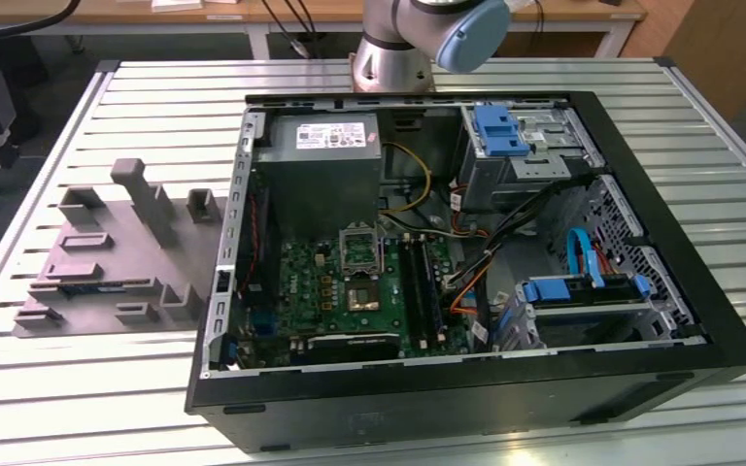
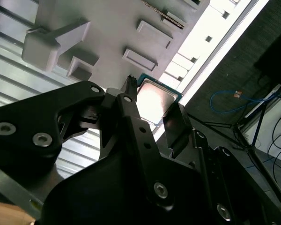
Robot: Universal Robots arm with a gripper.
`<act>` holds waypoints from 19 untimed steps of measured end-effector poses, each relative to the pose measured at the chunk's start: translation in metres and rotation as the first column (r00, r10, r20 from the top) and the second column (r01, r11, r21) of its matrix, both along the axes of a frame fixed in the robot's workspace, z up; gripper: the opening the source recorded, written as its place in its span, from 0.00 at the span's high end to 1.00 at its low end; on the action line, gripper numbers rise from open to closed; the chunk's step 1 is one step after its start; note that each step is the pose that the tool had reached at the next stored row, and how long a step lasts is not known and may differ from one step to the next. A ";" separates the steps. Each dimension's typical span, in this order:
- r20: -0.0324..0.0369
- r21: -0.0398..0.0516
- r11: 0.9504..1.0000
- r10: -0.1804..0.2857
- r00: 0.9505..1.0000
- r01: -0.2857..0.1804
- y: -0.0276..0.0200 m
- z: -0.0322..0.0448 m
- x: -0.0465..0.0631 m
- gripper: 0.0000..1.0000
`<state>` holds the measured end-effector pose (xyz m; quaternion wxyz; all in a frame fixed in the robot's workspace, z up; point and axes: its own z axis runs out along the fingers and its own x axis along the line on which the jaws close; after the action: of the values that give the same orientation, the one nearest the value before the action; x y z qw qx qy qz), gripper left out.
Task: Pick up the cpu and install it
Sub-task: 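Pick up the cpu and move it towards the insertion slot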
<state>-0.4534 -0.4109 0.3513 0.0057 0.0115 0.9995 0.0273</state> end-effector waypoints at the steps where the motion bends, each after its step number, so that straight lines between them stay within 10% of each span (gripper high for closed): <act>1: 0.000 0.000 1.000 0.000 1.000 0.000 0.0000 0.0009 0.000 0.53; 19: 0.000 0.000 1.000 0.000 1.000 0.000 0.0000 0.0098 0.000 0.53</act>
<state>-0.4534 -0.4109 0.3611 0.0057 0.0115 0.9995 0.0273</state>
